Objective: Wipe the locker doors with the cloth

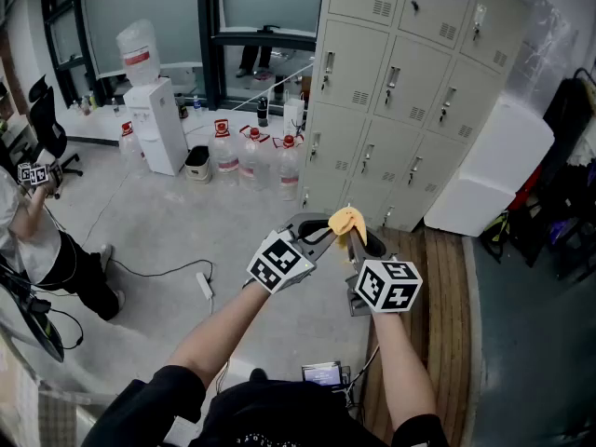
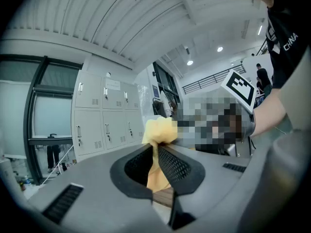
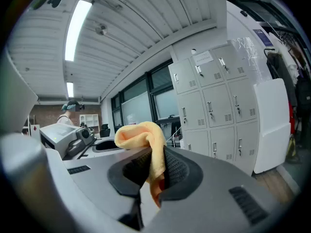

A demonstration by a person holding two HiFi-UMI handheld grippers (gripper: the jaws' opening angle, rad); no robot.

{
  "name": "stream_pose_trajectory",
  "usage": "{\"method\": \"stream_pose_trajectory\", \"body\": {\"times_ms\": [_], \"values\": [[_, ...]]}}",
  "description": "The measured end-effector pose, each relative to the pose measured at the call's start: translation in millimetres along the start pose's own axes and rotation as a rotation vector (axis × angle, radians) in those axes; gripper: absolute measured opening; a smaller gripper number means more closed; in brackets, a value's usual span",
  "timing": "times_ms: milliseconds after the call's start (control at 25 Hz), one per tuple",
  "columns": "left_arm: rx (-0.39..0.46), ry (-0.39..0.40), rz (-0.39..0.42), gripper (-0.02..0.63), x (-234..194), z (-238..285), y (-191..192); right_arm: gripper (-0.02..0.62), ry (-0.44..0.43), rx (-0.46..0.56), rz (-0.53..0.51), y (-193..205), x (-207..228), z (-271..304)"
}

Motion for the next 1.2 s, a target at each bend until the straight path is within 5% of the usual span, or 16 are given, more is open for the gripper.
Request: {"method": "stream_pose_trajectory", "body": {"times_ms": [1200], "values": [[-0.014,0.015,-0.052,0.048,7.1,12.2,1.6,0.061,0.003,-0.027,-0.065,0.9,9.1,-5.1]]}}
Point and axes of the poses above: the fingertips, and each gripper's own axes: z forward along the fingers, x to its right, y out of its underside, the point moved 2 cm from there along -z, backward along the fingers, and after that the axes turned 1 degree about -y, right-handed, at the moved point
